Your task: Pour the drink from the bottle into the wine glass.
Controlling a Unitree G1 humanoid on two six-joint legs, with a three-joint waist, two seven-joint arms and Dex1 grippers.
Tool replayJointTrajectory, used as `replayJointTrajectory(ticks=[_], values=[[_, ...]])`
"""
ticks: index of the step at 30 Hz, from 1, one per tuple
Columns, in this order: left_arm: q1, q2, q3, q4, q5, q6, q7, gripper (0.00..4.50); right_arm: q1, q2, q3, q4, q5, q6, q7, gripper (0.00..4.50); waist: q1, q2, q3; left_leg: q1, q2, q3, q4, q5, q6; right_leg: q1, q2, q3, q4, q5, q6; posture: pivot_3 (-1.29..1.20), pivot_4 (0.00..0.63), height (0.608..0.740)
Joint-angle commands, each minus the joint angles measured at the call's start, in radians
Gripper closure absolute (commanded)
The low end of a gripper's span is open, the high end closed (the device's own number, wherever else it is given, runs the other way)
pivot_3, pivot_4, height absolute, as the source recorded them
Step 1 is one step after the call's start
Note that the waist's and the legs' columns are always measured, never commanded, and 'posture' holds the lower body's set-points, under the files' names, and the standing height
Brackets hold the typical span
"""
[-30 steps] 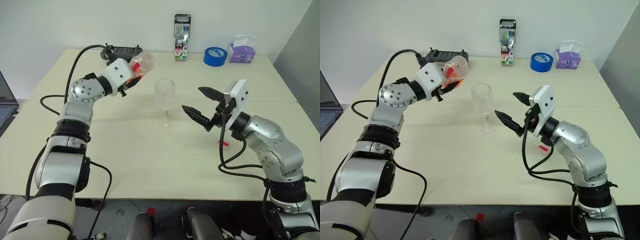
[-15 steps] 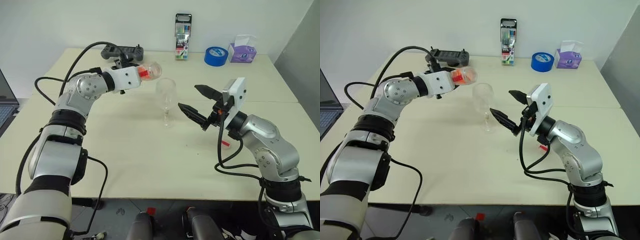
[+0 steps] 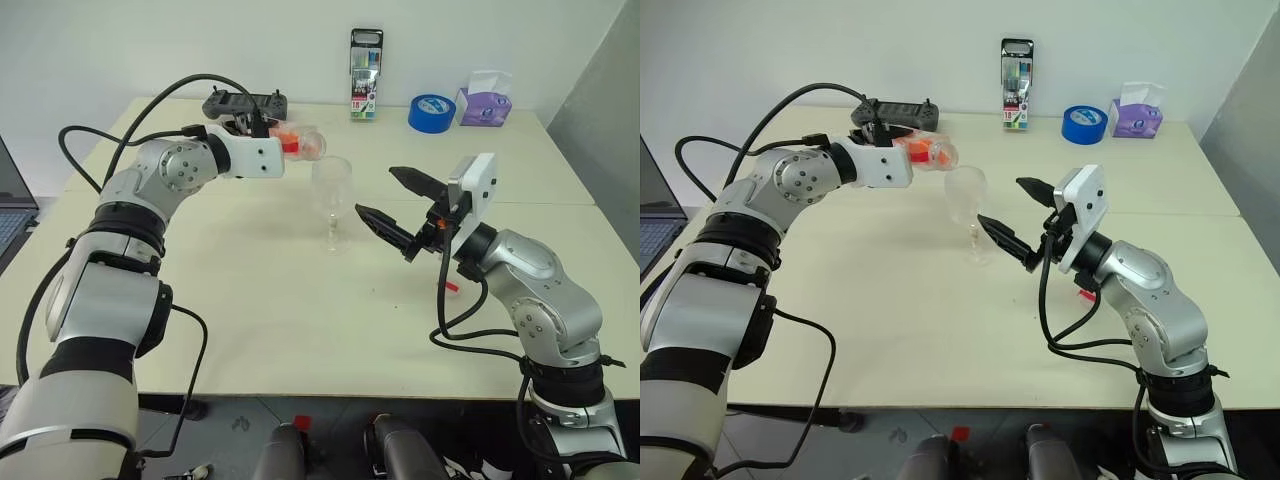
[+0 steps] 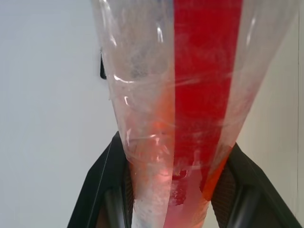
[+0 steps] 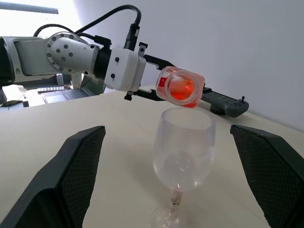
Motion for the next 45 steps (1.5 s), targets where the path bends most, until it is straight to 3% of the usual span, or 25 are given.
replayJointTrajectory(ticks=[1, 45], values=[[-0.067, 0.014, -0.007, -0.008, 0.018, -0.017, 0.049, 2.82, -0.003, -0.005, -0.03, -0.035, 0.018, -0.007, -0.003, 0.0, 0.0, 0.0, 0.0, 0.0, -0.001, 0.0, 0.0, 0.0, 0.0, 0.0, 0.0, 0.0, 0.0, 0.0, 0.0, 0.0, 0.15, 0.74], [-0.192, 0.043, -0.147, 0.071, 0.203, -0.047, 0.217, 2.82, 0.004, -0.007, -0.019, -0.045, 0.026, -0.004, -0.02, 0.0, -0.001, 0.0, 0.0, 0.001, -0.011, -0.001, 0.003, 0.001, 0.001, 0.0, -0.007, 0.0, 0.007, -0.002, 0.003, 0.0, 0.15, 0.74]])
